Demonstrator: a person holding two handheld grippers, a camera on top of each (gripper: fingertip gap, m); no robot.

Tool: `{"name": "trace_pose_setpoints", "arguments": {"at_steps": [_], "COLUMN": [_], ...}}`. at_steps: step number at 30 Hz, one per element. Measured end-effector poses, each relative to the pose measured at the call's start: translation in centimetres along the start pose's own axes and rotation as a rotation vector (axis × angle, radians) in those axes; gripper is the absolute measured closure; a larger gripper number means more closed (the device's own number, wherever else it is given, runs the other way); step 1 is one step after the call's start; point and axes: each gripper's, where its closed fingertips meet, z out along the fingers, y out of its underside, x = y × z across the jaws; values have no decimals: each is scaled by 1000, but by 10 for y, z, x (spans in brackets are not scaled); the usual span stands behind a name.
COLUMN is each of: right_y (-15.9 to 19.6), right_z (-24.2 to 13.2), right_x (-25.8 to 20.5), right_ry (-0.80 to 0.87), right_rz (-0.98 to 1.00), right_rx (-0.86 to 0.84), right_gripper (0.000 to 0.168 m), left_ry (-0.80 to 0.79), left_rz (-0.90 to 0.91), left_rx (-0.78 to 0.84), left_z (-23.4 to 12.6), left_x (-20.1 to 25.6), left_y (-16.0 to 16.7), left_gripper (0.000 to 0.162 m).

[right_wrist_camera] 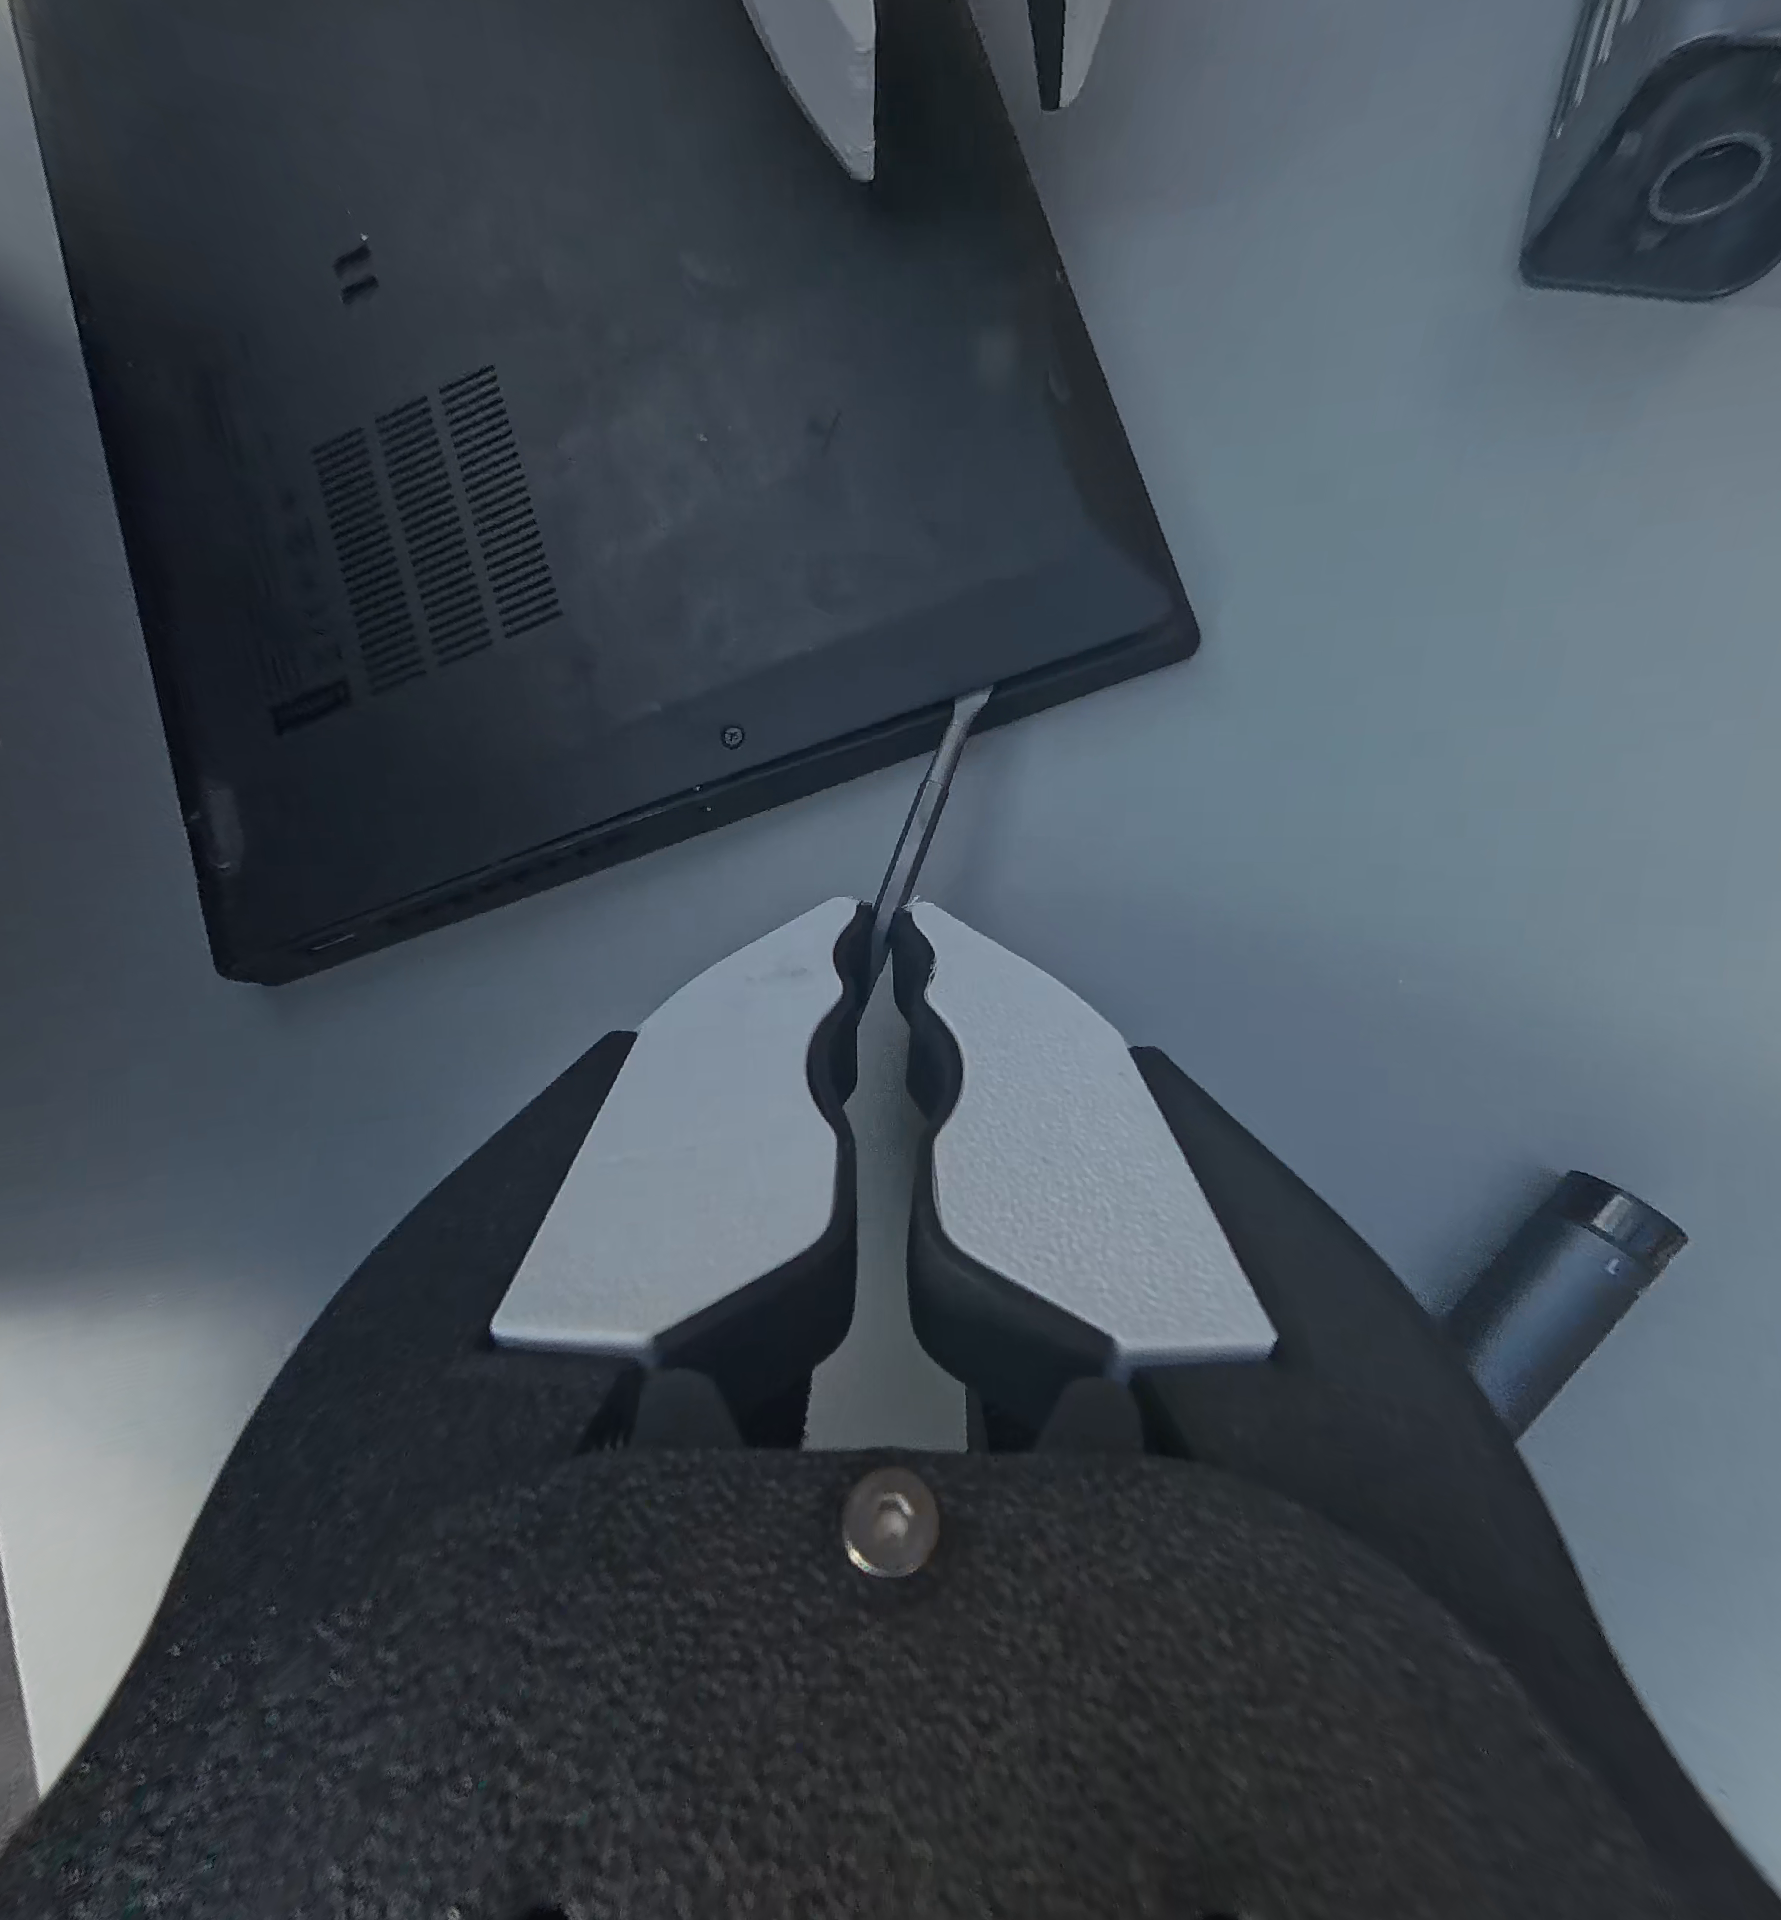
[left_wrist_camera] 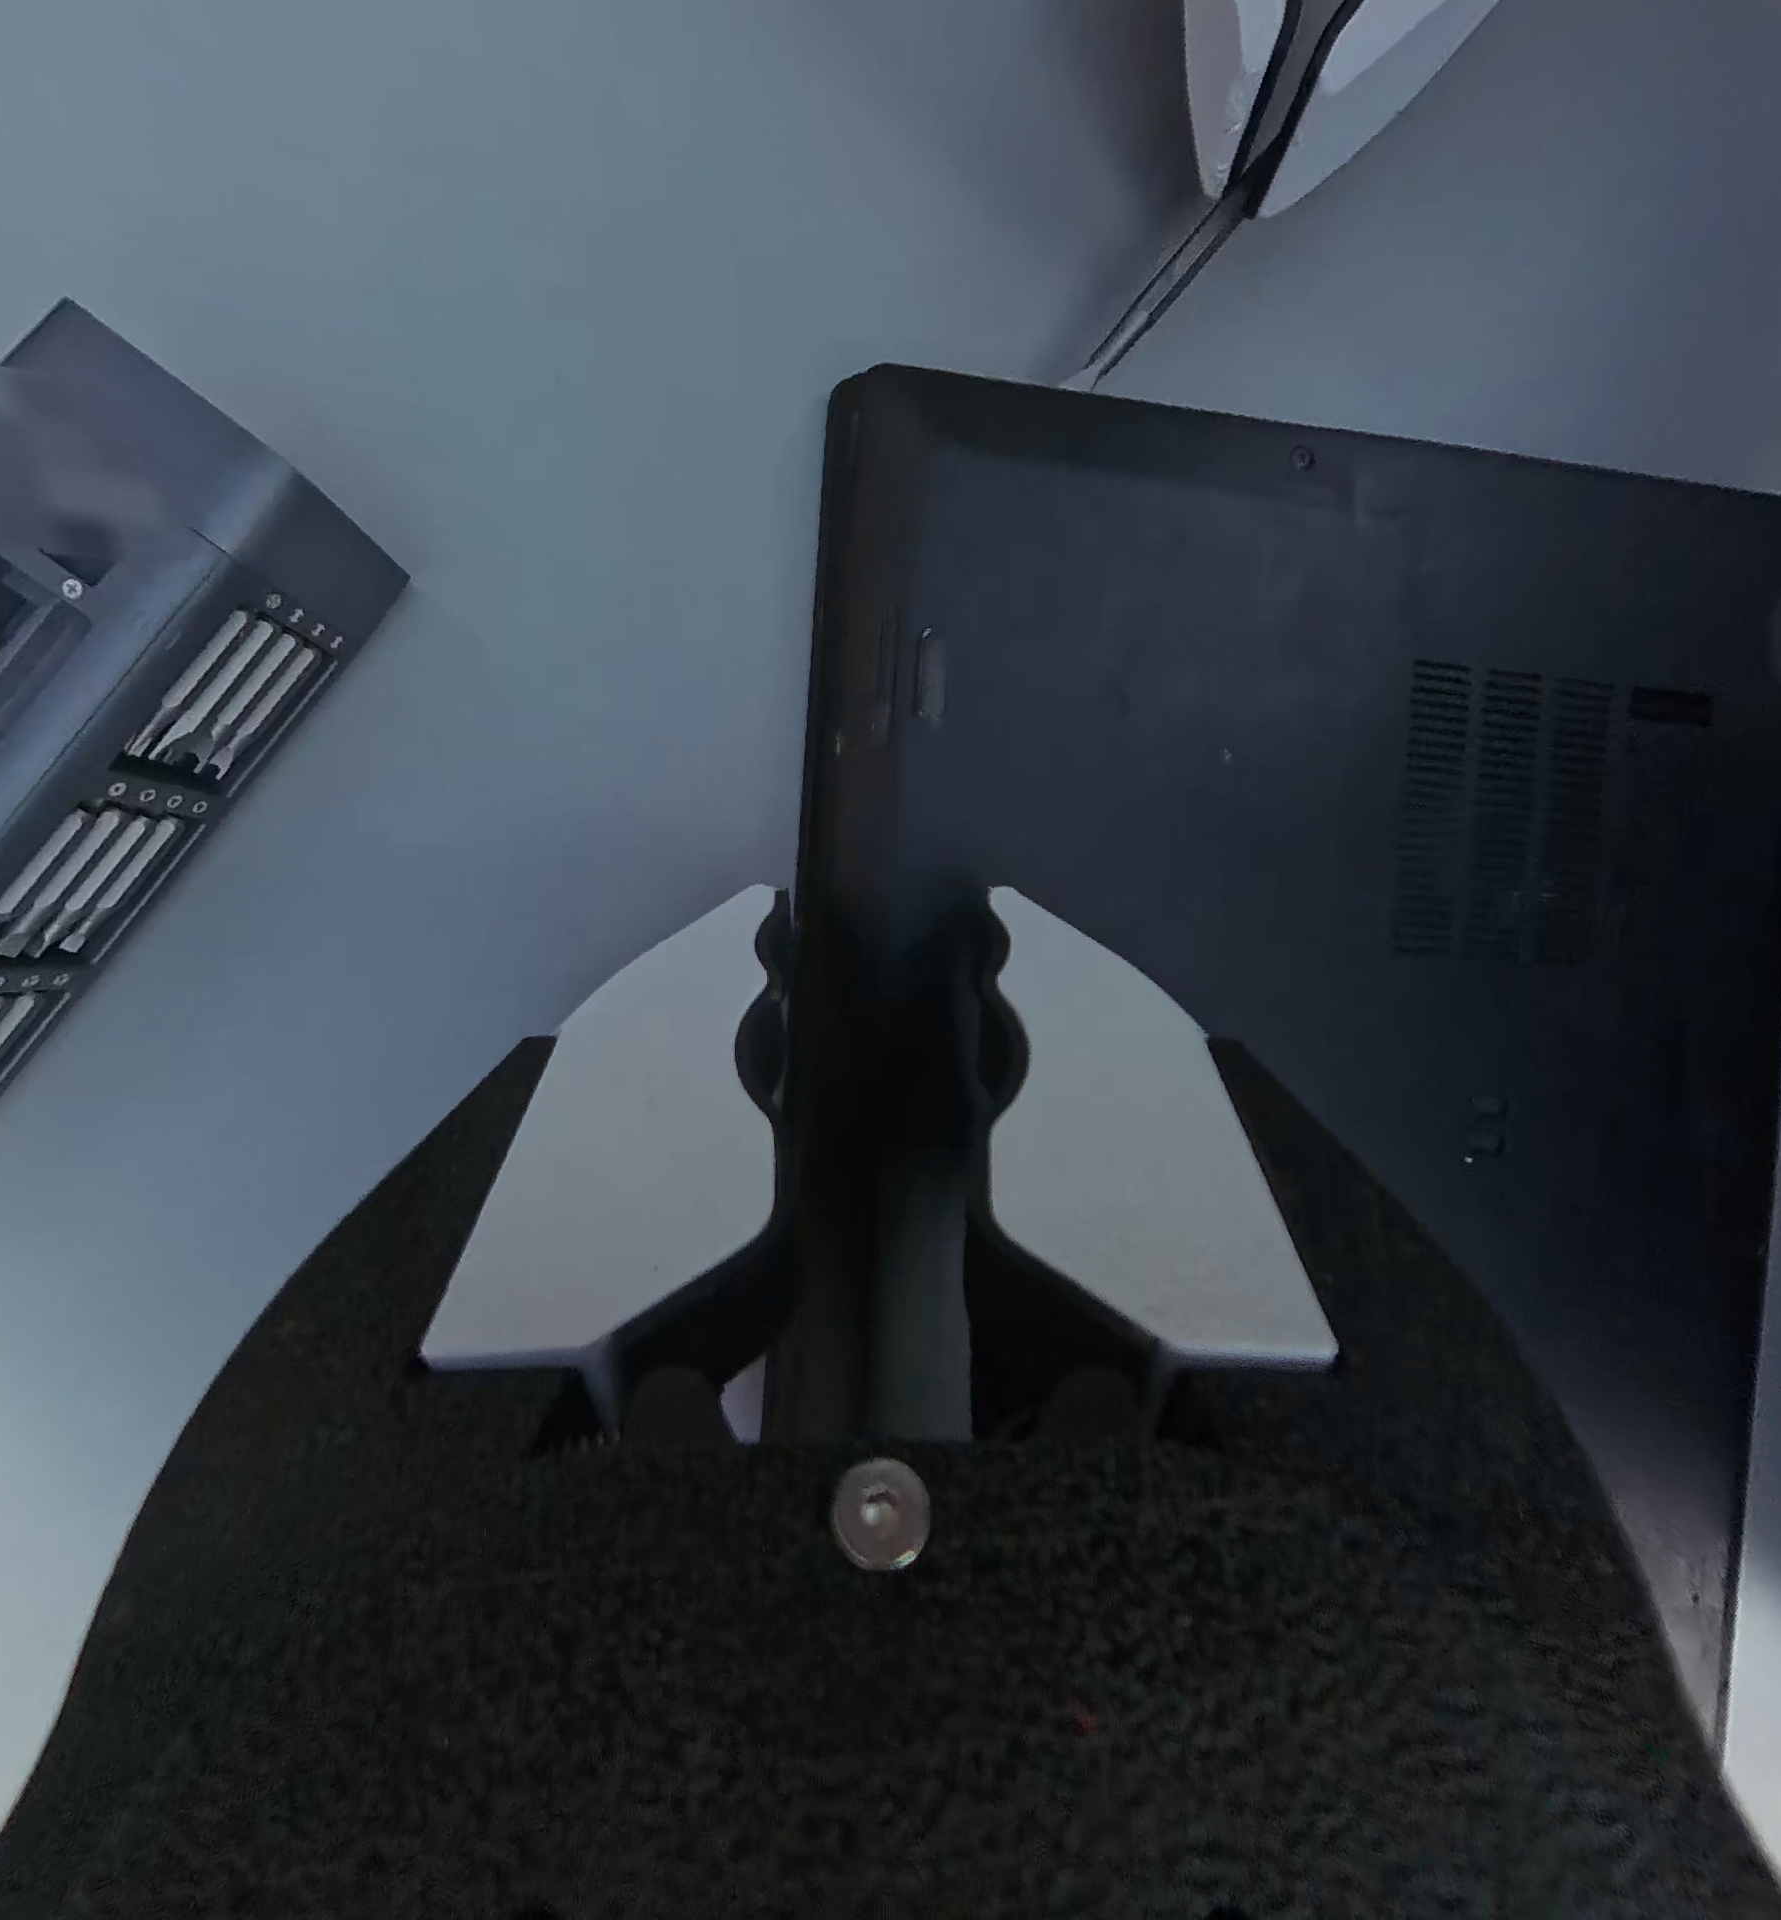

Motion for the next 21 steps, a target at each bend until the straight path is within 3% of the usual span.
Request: {"name": "trace_pose_setpoints", "arguments": {"at_steps": [5, 10, 16, 20, 21], "right_y": [-13, -11, 4, 6, 6], "right_z": [-9, -5, -3, 5, 8], "right_x": [0, -1, 8, -1, 0], "right_ry": [-12, 20, 191, 252, 283], "right_rz": [65, 24, 32, 75, 67], "right_rx": [62, 6, -5, 27, 25], "right_gripper": [168, 168, 168, 126, 123], "left_ry": [44, 88, 127, 179, 184], "left_rz": [12, -3, -42, -78, -82], "left_rx": [-1, -42, -49, -28, -24], "left_z": [1, 7, 8, 8, 8], "left_x": [5, 8, 3, 6, 6], "left_y": [-3, -3, -2, -1, -1], "left_gripper": [129, 128, 126, 125, 125]}}
